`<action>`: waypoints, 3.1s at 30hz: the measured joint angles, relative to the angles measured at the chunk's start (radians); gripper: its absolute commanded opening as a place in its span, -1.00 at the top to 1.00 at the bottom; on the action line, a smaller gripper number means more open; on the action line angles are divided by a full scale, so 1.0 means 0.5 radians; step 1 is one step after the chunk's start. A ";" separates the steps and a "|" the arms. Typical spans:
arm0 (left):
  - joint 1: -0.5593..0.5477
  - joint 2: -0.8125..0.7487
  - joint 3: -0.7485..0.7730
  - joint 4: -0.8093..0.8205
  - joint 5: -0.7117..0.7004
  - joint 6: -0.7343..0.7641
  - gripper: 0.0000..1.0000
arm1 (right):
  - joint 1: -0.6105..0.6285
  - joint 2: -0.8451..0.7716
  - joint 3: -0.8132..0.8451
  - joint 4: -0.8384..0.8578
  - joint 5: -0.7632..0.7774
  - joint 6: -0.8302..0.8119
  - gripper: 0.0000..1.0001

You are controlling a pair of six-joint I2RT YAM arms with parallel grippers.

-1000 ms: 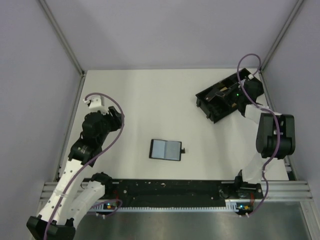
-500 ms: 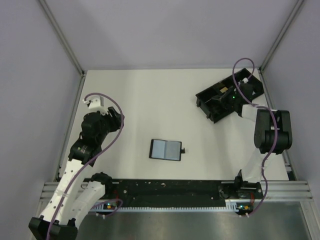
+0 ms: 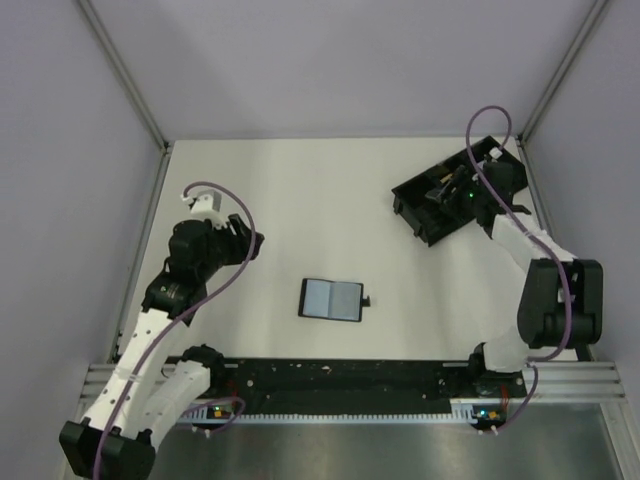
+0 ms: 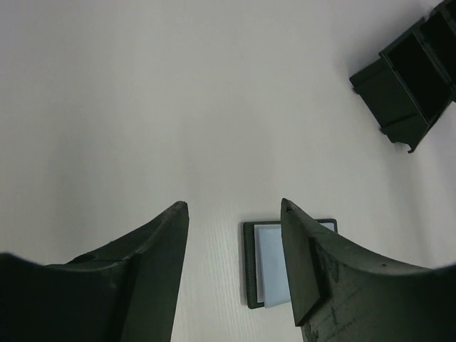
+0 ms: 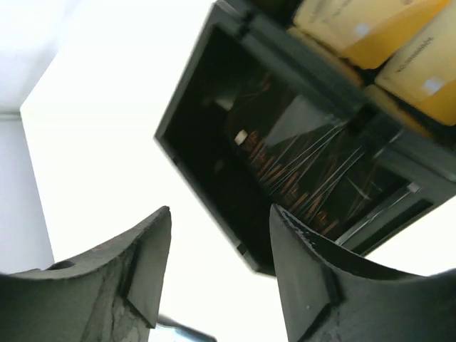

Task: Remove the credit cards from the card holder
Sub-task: Place the credit card in the storage box, then remove the credit card from the card holder.

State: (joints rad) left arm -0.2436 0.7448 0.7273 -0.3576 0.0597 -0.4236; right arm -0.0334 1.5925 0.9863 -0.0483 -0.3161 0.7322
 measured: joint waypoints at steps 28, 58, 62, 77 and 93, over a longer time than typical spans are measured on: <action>-0.864 0.649 -0.271 0.323 0.117 -0.401 0.10 | 1.336 -0.528 -0.533 -0.124 0.032 -0.214 -0.24; -0.883 1.028 -0.602 0.719 0.056 -0.665 0.94 | 1.524 0.020 -0.278 -0.217 0.275 -0.440 -0.05; -0.883 1.028 -0.602 0.719 0.056 -0.668 0.95 | 1.535 0.020 -0.278 -0.239 0.317 -0.452 -0.05; -0.887 1.027 -0.602 0.719 0.050 -0.669 0.95 | 1.541 0.020 -0.266 -0.254 0.301 -0.471 0.19; -0.890 1.027 -0.602 0.719 0.049 -0.669 0.98 | 1.543 0.019 -0.228 -0.288 0.343 -0.522 -0.12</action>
State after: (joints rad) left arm -0.6888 1.2583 0.4263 0.0021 0.0841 -0.7582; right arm 0.7380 1.6020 0.8722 -0.1925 -0.1448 0.4713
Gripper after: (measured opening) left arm 0.021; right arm 0.534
